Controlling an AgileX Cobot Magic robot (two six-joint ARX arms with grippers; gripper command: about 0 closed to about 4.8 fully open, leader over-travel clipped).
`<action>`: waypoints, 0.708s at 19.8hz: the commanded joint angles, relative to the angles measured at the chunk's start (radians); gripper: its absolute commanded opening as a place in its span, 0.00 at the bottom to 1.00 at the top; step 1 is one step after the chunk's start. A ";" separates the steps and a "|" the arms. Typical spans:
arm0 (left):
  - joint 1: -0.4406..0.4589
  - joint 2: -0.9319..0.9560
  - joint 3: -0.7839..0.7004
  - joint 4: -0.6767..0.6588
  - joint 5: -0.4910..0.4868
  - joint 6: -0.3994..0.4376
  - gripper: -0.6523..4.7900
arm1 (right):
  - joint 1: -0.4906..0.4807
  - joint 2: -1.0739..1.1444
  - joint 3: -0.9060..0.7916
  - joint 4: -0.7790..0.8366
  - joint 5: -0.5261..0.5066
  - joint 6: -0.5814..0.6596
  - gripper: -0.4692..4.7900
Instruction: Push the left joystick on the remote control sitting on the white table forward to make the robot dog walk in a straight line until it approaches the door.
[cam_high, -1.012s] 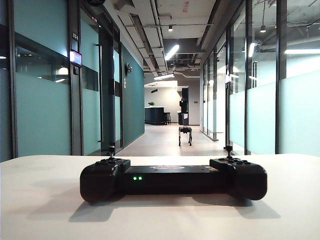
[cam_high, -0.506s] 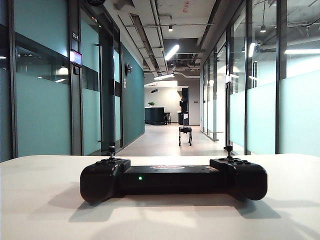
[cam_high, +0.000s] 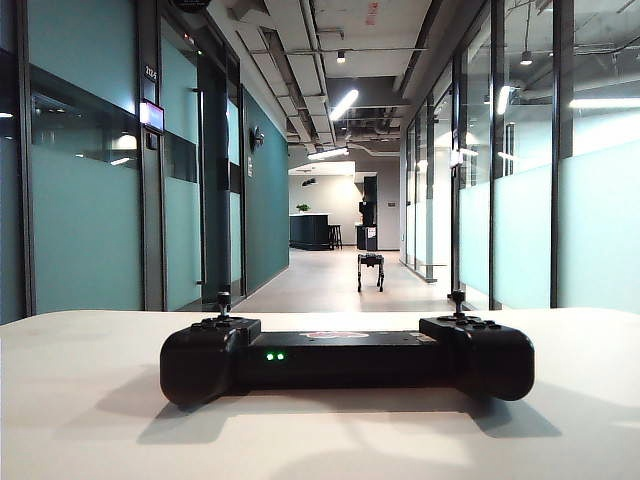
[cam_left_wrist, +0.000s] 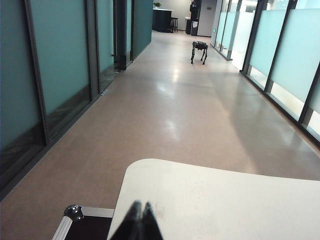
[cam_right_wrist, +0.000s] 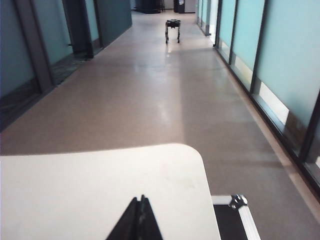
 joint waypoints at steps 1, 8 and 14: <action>0.000 0.000 0.003 0.013 0.001 0.004 0.11 | -0.025 -0.004 -0.024 0.047 -0.005 0.002 0.09; 0.000 0.000 0.003 0.013 0.001 0.004 0.11 | -0.032 -0.004 -0.059 0.093 -0.027 0.002 0.09; 0.000 0.000 0.003 0.013 0.001 0.004 0.11 | -0.031 -0.004 -0.059 0.094 -0.027 0.002 0.09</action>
